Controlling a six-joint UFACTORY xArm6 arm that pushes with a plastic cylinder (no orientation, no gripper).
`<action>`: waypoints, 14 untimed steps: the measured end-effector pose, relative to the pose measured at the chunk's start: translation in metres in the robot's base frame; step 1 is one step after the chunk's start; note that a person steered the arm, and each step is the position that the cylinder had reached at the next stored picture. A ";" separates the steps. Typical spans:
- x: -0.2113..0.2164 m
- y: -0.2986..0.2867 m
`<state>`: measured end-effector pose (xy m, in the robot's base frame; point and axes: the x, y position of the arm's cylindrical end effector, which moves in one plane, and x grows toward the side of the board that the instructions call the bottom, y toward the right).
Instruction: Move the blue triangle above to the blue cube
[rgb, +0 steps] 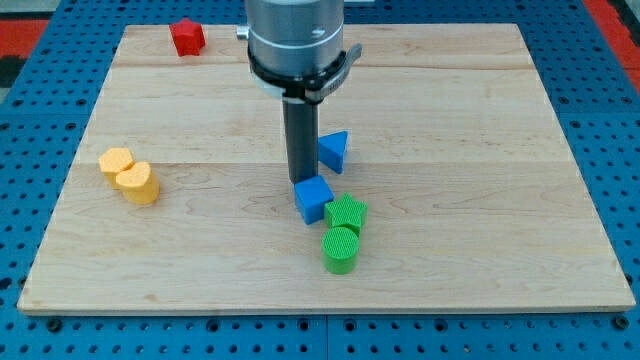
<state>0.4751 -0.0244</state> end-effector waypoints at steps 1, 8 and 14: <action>0.023 -0.005; -0.029 0.006; -0.050 -0.058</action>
<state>0.4251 -0.0826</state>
